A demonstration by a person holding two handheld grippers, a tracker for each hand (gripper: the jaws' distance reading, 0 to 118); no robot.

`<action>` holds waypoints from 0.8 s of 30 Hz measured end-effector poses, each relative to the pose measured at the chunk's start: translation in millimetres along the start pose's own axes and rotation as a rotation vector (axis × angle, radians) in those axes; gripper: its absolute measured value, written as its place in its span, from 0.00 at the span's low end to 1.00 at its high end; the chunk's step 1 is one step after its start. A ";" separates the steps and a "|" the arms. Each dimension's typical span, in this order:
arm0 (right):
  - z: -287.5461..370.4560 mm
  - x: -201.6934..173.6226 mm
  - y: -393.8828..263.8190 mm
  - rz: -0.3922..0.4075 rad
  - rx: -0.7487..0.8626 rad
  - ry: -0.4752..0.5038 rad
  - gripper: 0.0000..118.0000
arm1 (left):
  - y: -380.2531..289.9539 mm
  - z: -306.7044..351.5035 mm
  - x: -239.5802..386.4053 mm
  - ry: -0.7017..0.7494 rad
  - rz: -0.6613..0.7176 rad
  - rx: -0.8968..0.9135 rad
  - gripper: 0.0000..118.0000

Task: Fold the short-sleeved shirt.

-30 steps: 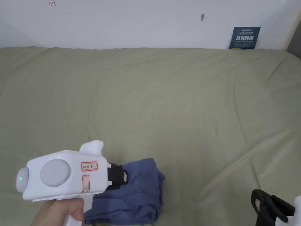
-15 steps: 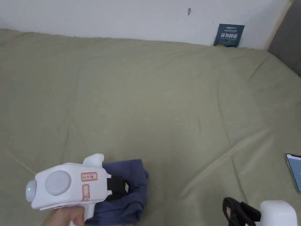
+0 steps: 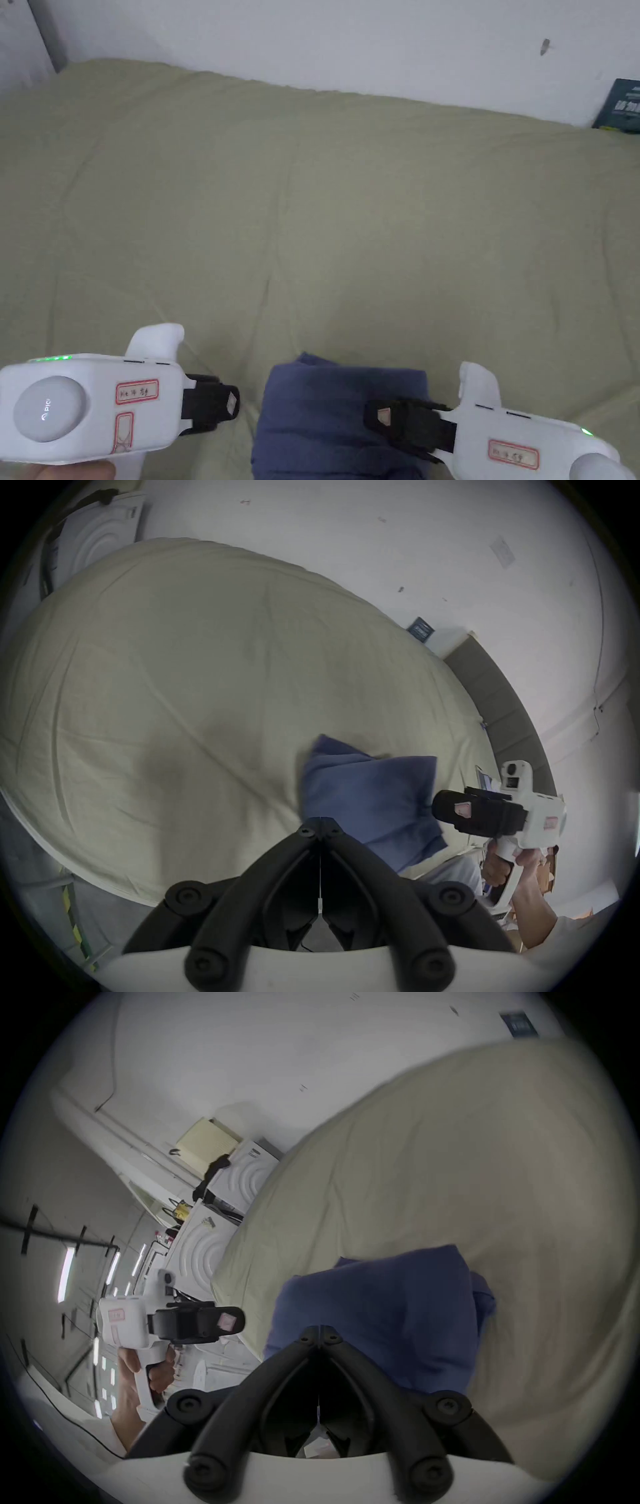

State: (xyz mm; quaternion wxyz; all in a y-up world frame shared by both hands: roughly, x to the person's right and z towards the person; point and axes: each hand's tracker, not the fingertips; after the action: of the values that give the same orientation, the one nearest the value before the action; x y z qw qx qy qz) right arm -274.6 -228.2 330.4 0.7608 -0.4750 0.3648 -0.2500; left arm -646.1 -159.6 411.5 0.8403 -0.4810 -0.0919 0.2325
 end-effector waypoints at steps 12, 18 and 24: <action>-1.5 57.2 -7.3 -0.181 -0.028 0.051 0.00 | 14.3 -52.2 -29.4 -0.272 0.120 -0.112 0.46; -1.4 56.6 -8.8 -0.196 -0.023 0.063 0.00 | 13.8 -88.9 -31.3 -0.375 0.185 -0.227 0.98; -1.2 57.4 -11.3 -0.208 -0.012 0.074 0.00 | 9.8 -117.7 -9.7 -0.472 0.149 -0.261 0.92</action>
State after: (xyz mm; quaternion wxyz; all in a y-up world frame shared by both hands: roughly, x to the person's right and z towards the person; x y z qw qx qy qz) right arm -241.0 -275.4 322.0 0.7139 -0.5052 0.3428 -0.3430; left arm -613.1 -250.3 342.6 0.7072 -0.5231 -0.2787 0.3854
